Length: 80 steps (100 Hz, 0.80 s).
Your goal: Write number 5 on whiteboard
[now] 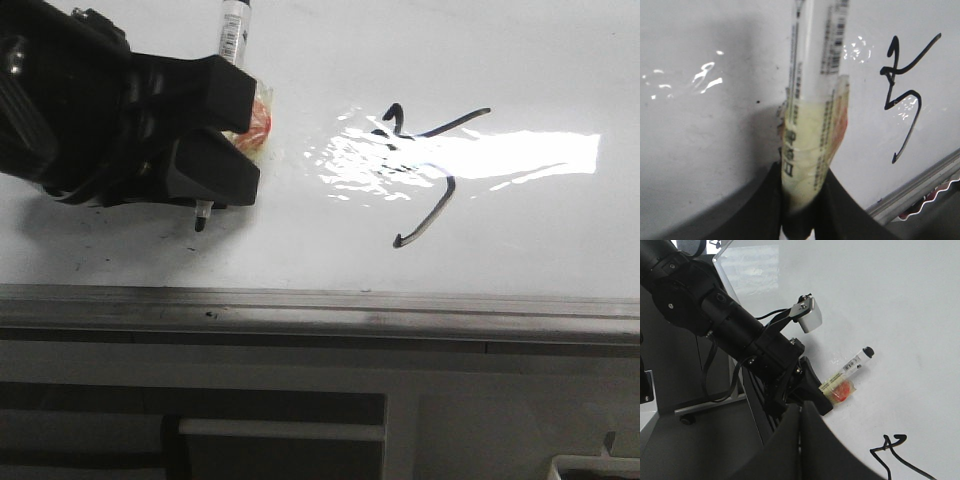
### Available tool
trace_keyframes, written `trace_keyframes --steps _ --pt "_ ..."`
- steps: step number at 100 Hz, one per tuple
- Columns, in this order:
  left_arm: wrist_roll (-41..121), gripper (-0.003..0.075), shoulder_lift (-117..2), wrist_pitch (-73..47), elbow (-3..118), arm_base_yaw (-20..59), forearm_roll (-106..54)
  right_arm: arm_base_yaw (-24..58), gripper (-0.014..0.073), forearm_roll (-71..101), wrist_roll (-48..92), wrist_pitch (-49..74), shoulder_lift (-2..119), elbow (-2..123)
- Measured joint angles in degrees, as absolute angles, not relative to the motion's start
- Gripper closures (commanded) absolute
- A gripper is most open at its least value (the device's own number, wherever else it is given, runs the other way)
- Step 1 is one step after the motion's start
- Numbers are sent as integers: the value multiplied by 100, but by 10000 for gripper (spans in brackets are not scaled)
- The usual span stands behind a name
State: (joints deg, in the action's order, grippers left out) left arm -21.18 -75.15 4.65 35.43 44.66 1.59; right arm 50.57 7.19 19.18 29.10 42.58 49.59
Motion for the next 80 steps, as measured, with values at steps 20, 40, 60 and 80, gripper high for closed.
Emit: trace_keyframes --steps 20,40,60,80 --pt "-2128 741 -7582 511 3543 4466 159 5057 654 710 1918 2886 4258 4959" --pt "-2141 740 -7796 694 3592 4466 -87 5057 654 710 1906 2876 4258 4959" --pt "-2141 738 -7849 1053 3592 4477 -305 5057 654 710 1893 2876 4258 4959" --pt "-2141 673 -7858 1153 3592 4477 -411 5057 654 710 1878 2876 4258 4959"
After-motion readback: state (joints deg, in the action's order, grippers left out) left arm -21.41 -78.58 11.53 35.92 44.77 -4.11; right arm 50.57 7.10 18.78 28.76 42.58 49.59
